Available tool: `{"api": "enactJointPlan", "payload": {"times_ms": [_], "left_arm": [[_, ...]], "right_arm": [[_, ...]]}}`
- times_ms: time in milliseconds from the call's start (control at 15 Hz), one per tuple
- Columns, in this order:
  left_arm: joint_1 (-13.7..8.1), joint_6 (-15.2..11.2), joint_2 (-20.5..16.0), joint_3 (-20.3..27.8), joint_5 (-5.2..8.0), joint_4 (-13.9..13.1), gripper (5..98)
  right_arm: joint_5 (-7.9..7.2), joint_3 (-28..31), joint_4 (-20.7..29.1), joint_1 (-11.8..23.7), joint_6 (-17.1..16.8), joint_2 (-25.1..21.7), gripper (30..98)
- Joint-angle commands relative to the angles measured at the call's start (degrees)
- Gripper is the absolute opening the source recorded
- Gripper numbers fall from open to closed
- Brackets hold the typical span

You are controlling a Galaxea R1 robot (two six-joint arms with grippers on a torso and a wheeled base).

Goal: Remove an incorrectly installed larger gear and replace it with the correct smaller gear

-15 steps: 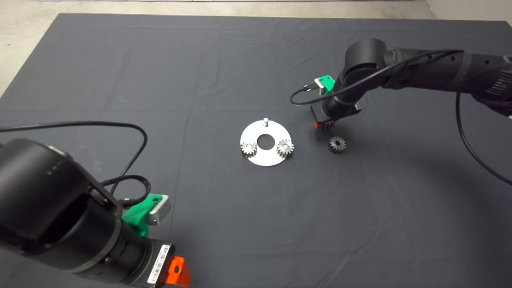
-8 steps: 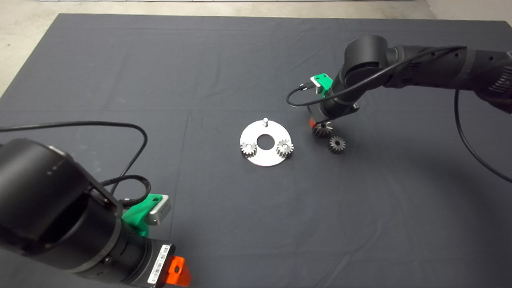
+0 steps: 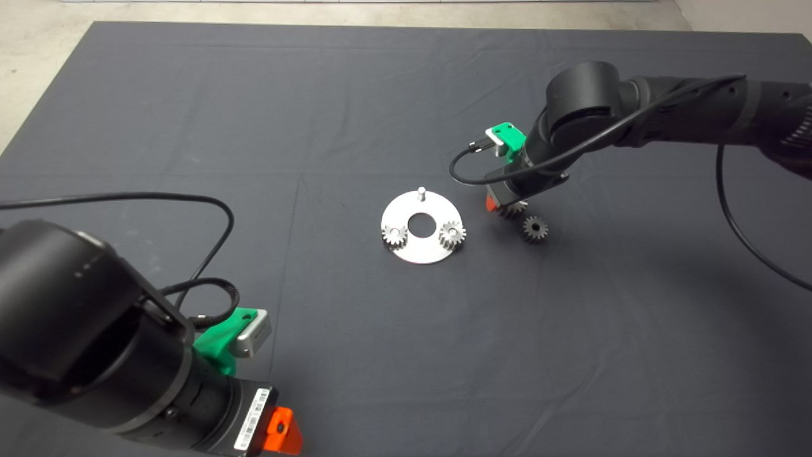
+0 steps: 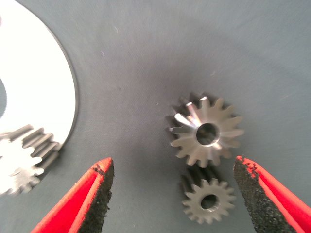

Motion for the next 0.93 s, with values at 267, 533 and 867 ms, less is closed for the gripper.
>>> {"api": "enactJointPlan", "payload": {"times_ms": [267, 533, 867], "left_arm": [[-0.4, -0.2, 0.1, 1.0, -0.34, -1.1, 98.2], [-0.2, -0.2, 3.1, 1.0, -0.46, -1.1, 98.2], [0.2, -1.0, 3.8, 1.0, 0.07, -1.1, 98.2]], "right_arm": [[-6.61, 5.0, 10.3, 2.4, -1.0, -10.2, 73.3], [-6.87, 7.0, 17.3, 5.2, -1.6, -10.8, 73.5], [-6.87, 9.7, 21.5, 7.1, -1.6, -11.8, 78.1]]}}
